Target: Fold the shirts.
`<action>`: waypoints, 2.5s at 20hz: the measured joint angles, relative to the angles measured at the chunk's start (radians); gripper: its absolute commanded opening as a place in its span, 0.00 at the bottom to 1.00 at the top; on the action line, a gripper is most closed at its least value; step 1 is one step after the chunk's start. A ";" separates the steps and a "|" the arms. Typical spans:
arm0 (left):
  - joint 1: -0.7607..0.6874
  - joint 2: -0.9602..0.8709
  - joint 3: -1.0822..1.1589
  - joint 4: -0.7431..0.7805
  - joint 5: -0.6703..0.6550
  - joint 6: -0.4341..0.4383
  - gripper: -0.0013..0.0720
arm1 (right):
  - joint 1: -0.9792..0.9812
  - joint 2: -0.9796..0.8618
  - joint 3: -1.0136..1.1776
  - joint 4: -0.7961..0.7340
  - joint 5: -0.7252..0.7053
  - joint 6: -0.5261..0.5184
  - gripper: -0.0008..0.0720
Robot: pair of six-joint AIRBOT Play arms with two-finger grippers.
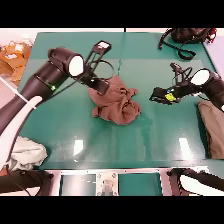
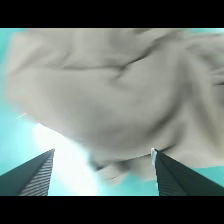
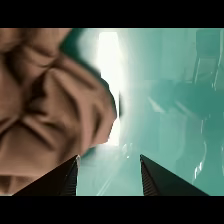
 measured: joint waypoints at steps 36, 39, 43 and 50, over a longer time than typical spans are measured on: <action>0.464 0.151 -0.159 -0.753 0.280 0.314 0.05 | -0.239 -0.212 0.424 0.594 0.065 -0.401 0.03; 0.473 0.307 -0.043 -0.709 0.216 0.310 0.05 | -0.308 0.005 0.463 0.618 0.061 -0.401 0.03; 0.474 0.438 0.155 -0.721 0.075 0.311 0.05 | -0.344 0.250 0.582 0.661 0.063 -0.402 0.03; 0.473 0.500 0.343 -0.509 -0.018 0.270 0.05 | -0.356 0.438 0.688 0.556 0.000 -0.354 0.03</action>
